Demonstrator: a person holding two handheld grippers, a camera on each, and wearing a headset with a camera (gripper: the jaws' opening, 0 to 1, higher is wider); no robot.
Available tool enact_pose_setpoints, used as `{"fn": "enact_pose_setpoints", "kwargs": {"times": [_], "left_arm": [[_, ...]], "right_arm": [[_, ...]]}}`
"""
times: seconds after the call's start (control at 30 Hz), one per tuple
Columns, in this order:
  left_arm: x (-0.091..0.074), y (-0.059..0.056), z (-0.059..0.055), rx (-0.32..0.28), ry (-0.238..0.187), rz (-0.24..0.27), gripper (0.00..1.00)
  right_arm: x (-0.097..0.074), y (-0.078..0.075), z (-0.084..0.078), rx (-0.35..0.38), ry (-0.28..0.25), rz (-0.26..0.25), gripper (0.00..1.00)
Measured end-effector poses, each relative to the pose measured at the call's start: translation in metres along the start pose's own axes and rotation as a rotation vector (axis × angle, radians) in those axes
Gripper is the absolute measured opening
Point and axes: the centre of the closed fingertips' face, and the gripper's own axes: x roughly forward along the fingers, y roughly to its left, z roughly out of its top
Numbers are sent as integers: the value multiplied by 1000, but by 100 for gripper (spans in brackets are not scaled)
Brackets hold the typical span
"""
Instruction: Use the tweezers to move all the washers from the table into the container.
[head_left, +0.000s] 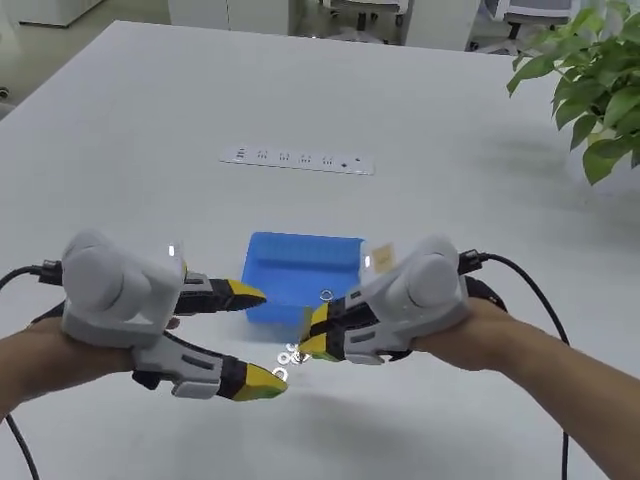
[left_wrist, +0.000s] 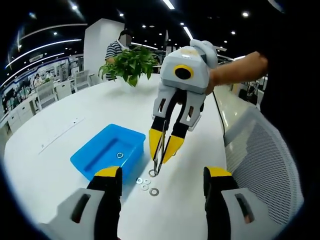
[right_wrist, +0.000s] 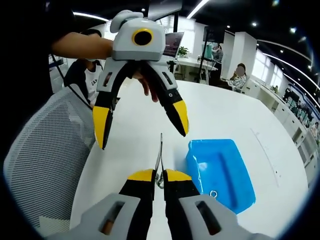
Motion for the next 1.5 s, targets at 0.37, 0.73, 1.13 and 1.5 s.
{"fn": "enact_pose_setpoints", "kwargs": {"times": [0.37, 0.73, 1.13, 1.5], "left_arm": [[-7, 0, 1, -46, -48, 53, 92], [-12, 2, -2, -46, -47, 70, 99], [-13, 3, -2, -48, -52, 75, 99], [-16, 10, -6, -52, -56, 93, 99]], "right_arm": [[-22, -9, 16, -31, -13, -18, 7], [-39, -29, 35, -79, -18, -31, 7], [-40, -62, 44, -84, -45, -66, 7], [-25, -82, 35, -90, -51, -81, 8]]}}
